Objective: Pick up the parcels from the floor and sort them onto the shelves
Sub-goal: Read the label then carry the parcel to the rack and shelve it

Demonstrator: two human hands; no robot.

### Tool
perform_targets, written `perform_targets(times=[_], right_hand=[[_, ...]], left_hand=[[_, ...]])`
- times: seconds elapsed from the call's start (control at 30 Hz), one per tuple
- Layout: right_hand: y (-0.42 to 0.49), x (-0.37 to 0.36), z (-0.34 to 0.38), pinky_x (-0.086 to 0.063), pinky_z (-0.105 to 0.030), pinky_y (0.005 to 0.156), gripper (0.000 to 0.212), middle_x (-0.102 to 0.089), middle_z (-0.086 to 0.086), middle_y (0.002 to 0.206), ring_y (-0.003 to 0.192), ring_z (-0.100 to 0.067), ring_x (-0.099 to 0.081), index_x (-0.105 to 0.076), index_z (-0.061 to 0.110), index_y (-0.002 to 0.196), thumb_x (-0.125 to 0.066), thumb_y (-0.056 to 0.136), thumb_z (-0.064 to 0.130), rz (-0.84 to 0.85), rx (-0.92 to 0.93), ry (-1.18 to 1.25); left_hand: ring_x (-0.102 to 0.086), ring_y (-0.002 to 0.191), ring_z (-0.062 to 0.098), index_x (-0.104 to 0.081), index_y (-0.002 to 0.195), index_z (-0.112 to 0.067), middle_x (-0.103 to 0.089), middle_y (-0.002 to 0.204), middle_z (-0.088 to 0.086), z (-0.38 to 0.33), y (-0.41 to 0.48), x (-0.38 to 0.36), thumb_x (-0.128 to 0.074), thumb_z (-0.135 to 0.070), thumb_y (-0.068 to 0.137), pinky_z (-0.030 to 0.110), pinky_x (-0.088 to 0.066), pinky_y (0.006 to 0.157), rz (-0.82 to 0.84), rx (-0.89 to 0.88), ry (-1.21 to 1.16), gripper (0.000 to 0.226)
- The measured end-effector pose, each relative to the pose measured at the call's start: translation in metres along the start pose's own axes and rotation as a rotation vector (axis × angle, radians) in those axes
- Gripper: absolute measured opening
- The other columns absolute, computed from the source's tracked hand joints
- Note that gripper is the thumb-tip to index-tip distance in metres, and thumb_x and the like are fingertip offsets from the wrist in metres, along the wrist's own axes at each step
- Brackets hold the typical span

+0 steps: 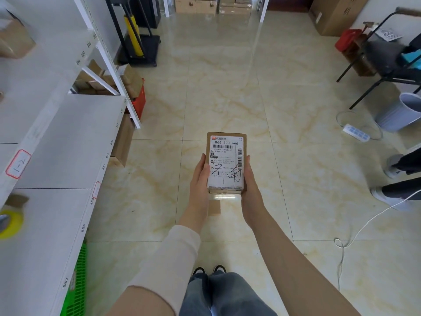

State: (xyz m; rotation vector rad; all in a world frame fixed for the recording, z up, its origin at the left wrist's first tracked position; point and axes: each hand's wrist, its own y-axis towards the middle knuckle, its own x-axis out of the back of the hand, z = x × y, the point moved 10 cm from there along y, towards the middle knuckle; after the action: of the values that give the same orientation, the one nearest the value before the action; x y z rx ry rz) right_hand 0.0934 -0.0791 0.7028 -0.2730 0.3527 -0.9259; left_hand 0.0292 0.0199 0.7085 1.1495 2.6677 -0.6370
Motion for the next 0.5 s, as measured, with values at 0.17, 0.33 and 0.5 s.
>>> perform_targets(times=[0.17, 0.33, 0.5], right_hand=[[0.002, 0.001, -0.005, -0.017, -0.04, 0.121, 0.075, -0.042, 0.014, 0.153, 0.142, -0.006, -0.035, -0.025, 0.043, 0.15, -0.025, 0.083, 0.076, -0.012, -0.003, 0.016], [0.004, 0.005, -0.003, -0.019, -0.042, 0.121, 0.08, -0.044, 0.013, 0.152, 0.141, -0.008, -0.038, -0.026, 0.042, 0.15, -0.028, 0.08, 0.079, -0.02, 0.014, -0.004], [0.007, 0.019, -0.005, -0.021, -0.042, 0.121, 0.074, -0.045, 0.011, 0.151, 0.14, -0.008, -0.04, -0.026, 0.039, 0.151, -0.025, 0.085, 0.072, -0.061, 0.025, 0.014]], left_hand=[[-0.05, 0.132, 0.017, -0.037, 0.148, -0.022, -0.05, 0.147, 0.0, 0.0, 0.001, -0.004, -0.044, -0.043, 0.086, 0.034, -0.042, 0.107, 0.02, -0.013, -0.008, 0.066], [-0.049, 0.134, 0.02, -0.036, 0.148, -0.019, -0.047, 0.149, 0.004, 0.003, 0.004, -0.008, -0.042, -0.04, 0.091, 0.036, -0.043, 0.109, 0.034, -0.033, -0.02, 0.062], [-0.048, 0.135, 0.02, -0.033, 0.149, -0.02, -0.047, 0.149, 0.003, 0.014, 0.011, -0.018, -0.042, -0.044, 0.089, 0.037, -0.041, 0.11, 0.073, -0.02, -0.012, 0.066]])
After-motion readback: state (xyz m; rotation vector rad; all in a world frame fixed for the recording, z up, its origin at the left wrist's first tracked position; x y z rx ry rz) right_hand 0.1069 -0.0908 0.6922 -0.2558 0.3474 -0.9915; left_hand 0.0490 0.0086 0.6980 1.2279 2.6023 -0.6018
